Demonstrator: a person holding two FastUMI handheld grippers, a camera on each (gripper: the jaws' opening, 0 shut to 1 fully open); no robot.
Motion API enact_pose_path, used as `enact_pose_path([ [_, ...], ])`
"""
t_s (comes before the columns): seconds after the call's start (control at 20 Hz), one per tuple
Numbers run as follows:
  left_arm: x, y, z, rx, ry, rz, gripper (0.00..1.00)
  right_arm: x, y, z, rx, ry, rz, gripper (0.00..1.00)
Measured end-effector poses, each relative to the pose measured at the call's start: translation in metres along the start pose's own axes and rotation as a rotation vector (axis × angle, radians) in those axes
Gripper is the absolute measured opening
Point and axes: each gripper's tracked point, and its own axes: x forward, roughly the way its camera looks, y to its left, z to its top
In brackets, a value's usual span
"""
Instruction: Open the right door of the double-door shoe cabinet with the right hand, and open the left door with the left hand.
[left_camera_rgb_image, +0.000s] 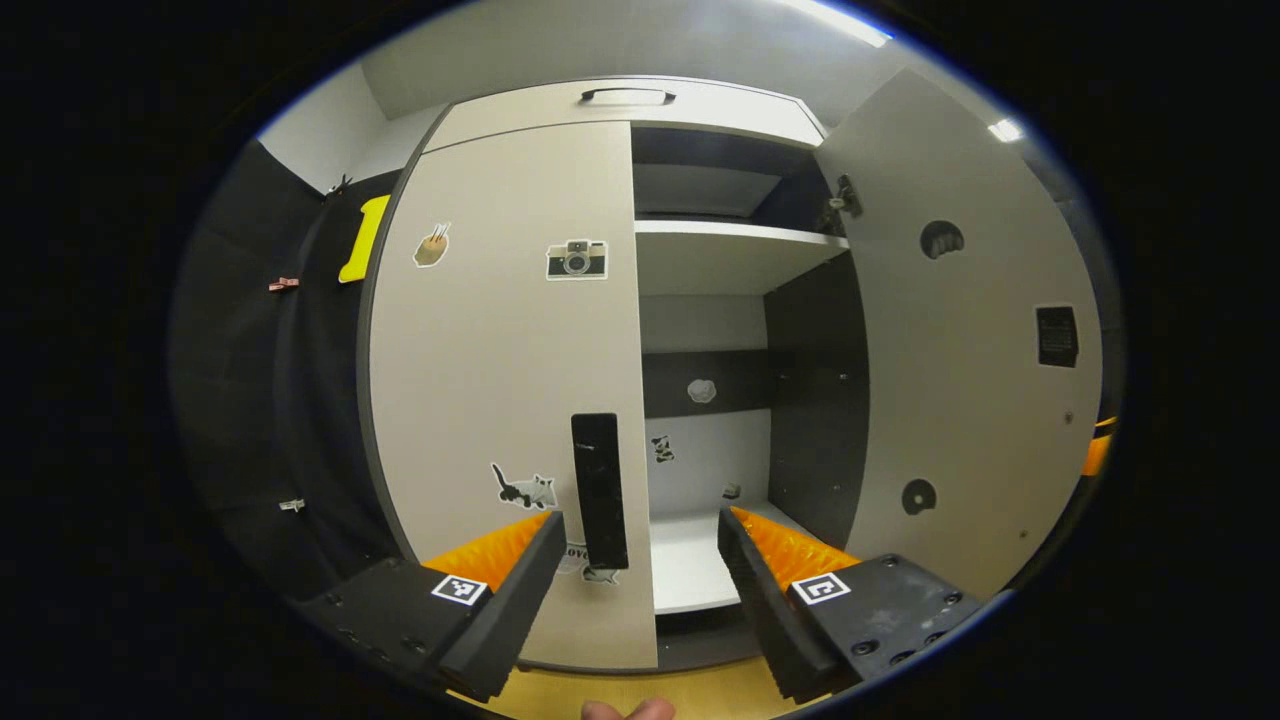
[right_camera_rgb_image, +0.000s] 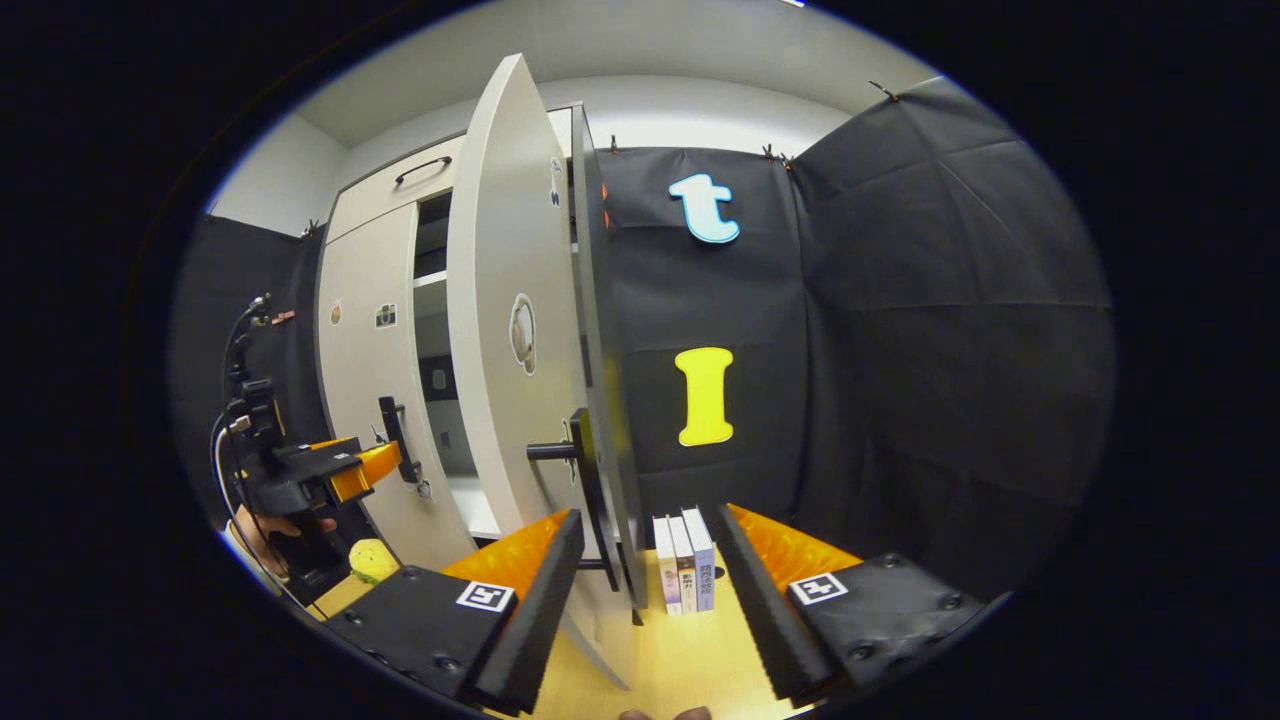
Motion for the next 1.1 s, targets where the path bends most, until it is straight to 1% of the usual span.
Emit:
enact_pose_path([
  [0.1,0.015,0.008,-0.002,0.021,0.001,0.013,0.95,-0.003,-0.008,0.002,-0.008,-0.017,-0.019,0.95],
  [0.2,0.029,0.015,-0.004,0.022,0.004,0.027,0.95,-0.007,-0.009,0.004,0.029,-0.028,-0.011,0.96],
  [0.25,0.037,0.018,-0.005,0.008,0.006,0.030,0.94,-0.007,-0.011,0.002,0.060,-0.022,-0.012,1.00],
  [0.35,0.047,0.019,-0.006,-0.030,0.001,0.020,0.92,-0.007,-0.014,-0.001,0.111,-0.012,-0.029,0.98],
  [0.4,0.053,0.020,-0.005,-0.045,-0.007,0.016,0.90,-0.008,-0.017,0.001,0.113,-0.026,-0.041,0.98],
  [0.45,0.058,0.023,-0.005,-0.053,-0.010,0.025,0.88,-0.009,-0.025,0.002,0.102,-0.043,-0.078,0.98],
  [0.5,0.062,0.026,-0.006,-0.056,-0.010,0.034,0.87,-0.011,-0.037,0.002,0.082,-0.049,-0.100,1.00],
  [0.55,0.066,0.029,-0.008,-0.052,0.000,0.046,0.81,-0.013,-0.044,0.001,0.059,-0.049,-0.119,0.98],
  [0.6,0.070,0.032,-0.011,-0.046,0.010,0.058,0.77,-0.014,-0.048,0.001,0.033,-0.050,-0.130,0.98],
  [0.65,0.074,0.034,-0.015,-0.041,0.022,0.064,0.71,-0.016,-0.051,0.003,0.005,-0.054,-0.136,0.98],
  [0.7,0.077,0.035,-0.017,-0.038,0.029,0.066,0.69,-0.015,-0.055,0.006,-0.020,-0.067,-0.146,0.98],
  [0.75,0.079,0.034,-0.020,-0.038,0.036,0.065,0.63,-0.016,-0.059,0.011,-0.037,-0.085,-0.159,0.98],
  [0.85,0.082,0.032,-0.019,-0.045,0.028,0.059,0.55,-0.015,-0.062,0.013,-0.046,-0.094,-0.173,0.98],
  [1.0,0.081,0.029,-0.021,-0.019,0.037,0.060,0.47,-0.015,-0.066,0.012,-0.041,-0.083,-0.190,0.98],
  [1.05,0.081,0.029,-0.022,-0.010,0.038,0.060,0.38,-0.015,-0.067,0.012,-0.045,-0.084,-0.196,0.98],
  [1.1,0.080,0.029,-0.023,-0.016,0.042,0.057,0.38,-0.016,-0.067,0.012,-0.055,-0.088,-0.198,0.98],
])
